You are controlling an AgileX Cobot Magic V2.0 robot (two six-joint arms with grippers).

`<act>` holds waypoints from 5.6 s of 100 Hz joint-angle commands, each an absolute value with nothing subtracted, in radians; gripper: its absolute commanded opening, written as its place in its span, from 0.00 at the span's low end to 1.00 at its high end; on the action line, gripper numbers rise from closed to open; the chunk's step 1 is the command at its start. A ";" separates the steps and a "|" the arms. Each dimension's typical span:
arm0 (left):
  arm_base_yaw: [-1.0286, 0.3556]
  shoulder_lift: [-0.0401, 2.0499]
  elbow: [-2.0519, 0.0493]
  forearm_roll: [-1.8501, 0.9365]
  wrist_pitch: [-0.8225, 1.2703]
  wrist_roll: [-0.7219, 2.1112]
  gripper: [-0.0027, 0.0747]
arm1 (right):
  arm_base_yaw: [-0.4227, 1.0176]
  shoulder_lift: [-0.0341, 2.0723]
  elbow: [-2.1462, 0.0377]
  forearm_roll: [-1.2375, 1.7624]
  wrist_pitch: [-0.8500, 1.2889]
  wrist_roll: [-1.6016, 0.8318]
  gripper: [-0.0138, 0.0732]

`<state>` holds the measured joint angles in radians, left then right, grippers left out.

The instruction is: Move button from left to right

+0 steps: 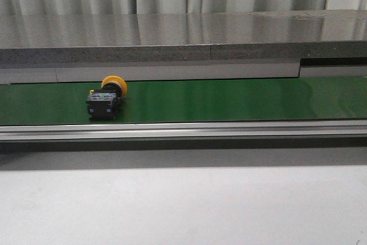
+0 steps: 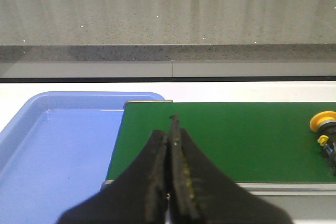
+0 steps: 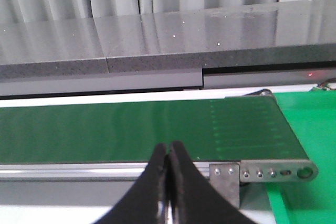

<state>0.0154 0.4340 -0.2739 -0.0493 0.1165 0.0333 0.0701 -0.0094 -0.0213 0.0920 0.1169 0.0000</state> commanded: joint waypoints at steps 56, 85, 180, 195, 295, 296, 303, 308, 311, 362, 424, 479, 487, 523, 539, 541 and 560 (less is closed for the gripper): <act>0.008 0.438 -0.304 -0.059 0.045 0.030 0.01 | 0.070 0.599 -0.573 0.083 0.349 0.000 0.08; 0.008 0.438 -0.304 -0.059 0.045 0.030 0.01 | 0.070 0.895 -0.759 0.083 0.417 0.000 0.08; 0.008 0.438 -0.304 -0.059 0.045 0.030 0.01 | 0.070 1.025 -0.793 0.104 0.567 0.000 0.90; 0.008 0.438 -0.304 -0.059 0.045 0.030 0.01 | 0.070 1.025 -0.798 0.136 0.560 0.000 0.90; 0.008 0.438 -0.304 -0.059 0.045 0.030 0.01 | 0.268 1.354 -0.953 0.170 0.464 -0.011 0.90; 0.008 0.438 -0.304 -0.059 0.045 0.030 0.01 | 0.270 1.360 -0.957 0.170 0.464 -0.012 0.90; 0.008 0.438 -0.304 -0.059 0.045 0.030 0.01 | 0.275 1.394 -0.978 0.170 0.464 -0.022 0.90; 0.008 0.438 -0.304 -0.059 0.045 0.030 0.01 | 0.278 1.416 -0.993 0.169 0.462 -0.027 0.90; 0.008 0.438 -0.304 -0.059 0.045 0.030 0.01 | 0.278 1.429 -1.002 0.169 0.463 -0.030 0.90; 0.008 0.438 -0.304 -0.059 0.045 0.030 0.01 | 0.278 1.621 -1.057 0.142 0.467 -0.032 0.79; 0.008 0.438 -0.304 -0.059 0.045 0.030 0.01 | 0.167 1.564 -1.245 0.060 0.623 -0.031 0.38; 0.008 0.438 -0.304 -0.059 0.045 0.030 0.01 | -0.287 1.609 -1.366 -0.221 0.601 -0.033 0.38; 0.008 0.438 -0.304 -0.059 0.045 0.030 0.01 | -0.325 1.640 -1.365 -0.217 0.607 -0.033 0.38; 0.008 0.438 -0.304 -0.059 0.045 0.030 0.01 | -0.378 1.799 -1.365 -0.192 0.673 -0.042 0.38; 0.008 0.438 -0.304 -0.059 0.045 0.030 0.01 | -0.378 1.833 -1.365 -0.094 0.671 -0.115 0.38; 0.008 0.438 -0.304 -0.059 0.045 0.030 0.01 | -0.378 1.834 -1.365 -0.086 0.669 -0.121 0.38; 0.008 0.438 -0.304 -0.059 0.045 0.030 0.01 | -0.378 1.847 -1.365 -0.063 0.659 -0.122 0.38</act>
